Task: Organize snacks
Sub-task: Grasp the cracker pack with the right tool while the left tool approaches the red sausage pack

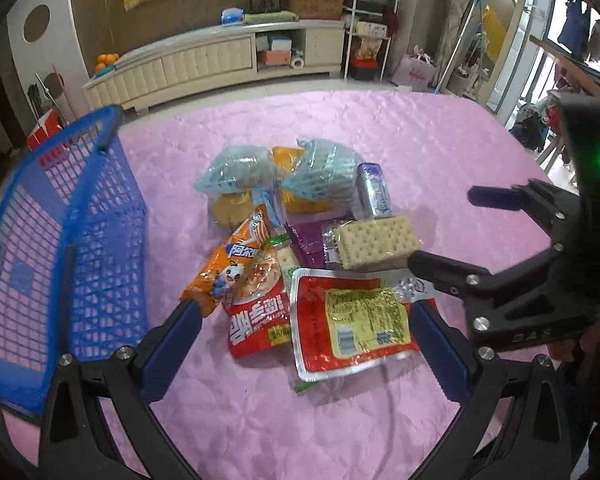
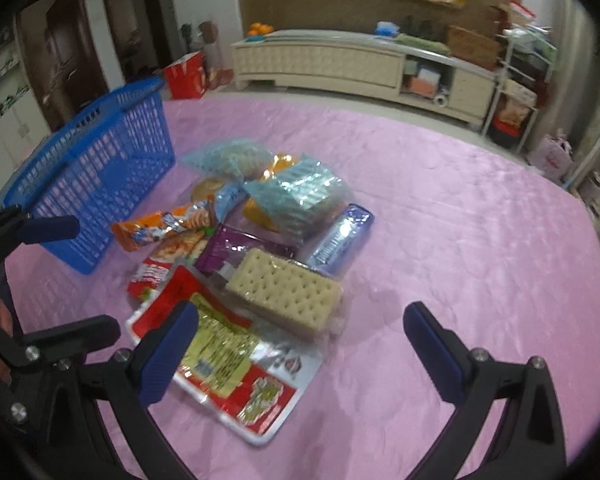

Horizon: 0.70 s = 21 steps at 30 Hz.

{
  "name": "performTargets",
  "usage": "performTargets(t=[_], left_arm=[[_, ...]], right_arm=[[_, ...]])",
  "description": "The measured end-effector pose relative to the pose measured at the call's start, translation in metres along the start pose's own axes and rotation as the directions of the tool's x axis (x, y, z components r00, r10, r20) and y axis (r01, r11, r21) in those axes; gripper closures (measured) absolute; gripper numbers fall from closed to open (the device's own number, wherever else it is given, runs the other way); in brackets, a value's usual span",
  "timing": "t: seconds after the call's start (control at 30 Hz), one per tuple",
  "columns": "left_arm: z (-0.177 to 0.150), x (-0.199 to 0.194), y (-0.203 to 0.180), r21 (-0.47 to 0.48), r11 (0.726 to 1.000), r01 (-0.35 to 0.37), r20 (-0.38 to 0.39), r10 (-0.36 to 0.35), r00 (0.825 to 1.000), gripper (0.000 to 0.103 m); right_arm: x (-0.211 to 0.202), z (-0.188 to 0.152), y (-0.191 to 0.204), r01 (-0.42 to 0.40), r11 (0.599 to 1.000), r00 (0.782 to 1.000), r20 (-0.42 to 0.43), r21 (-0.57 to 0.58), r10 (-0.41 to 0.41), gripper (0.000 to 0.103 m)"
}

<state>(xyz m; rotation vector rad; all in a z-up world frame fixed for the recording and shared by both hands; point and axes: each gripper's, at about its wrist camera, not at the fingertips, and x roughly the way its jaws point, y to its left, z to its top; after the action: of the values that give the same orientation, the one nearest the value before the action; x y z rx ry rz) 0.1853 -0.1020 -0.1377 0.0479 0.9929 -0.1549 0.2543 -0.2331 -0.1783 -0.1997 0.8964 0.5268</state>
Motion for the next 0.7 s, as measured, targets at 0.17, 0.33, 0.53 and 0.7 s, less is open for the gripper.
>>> performTargets(t=[0.17,0.33,0.53,0.7], left_arm=[[0.005,0.019,0.005,-0.002,1.000,-0.020,-0.024,0.020,0.999,0.001],[0.007,0.035,0.009,0.001,1.000,-0.021,-0.044,0.021,0.999,0.001],[0.004,0.051,0.015,-0.013,1.000,-0.021,-0.079,0.020,0.997,0.001],[0.002,0.058,0.018,-0.012,1.000,-0.020,-0.092,0.018,0.996,0.001]], right_arm=[[0.032,0.011,-0.011,-0.079,0.995,0.996,-0.045,-0.056,0.076,0.000],[0.046,0.013,-0.008,-0.134,0.979,0.989,-0.076,-0.151,0.124,0.000],[0.067,0.010,-0.007,-0.178,0.961,0.980,-0.126,-0.211,0.154,0.001],[0.072,0.017,-0.005,-0.238,0.933,0.968,-0.148,-0.269,0.205,0.010]])
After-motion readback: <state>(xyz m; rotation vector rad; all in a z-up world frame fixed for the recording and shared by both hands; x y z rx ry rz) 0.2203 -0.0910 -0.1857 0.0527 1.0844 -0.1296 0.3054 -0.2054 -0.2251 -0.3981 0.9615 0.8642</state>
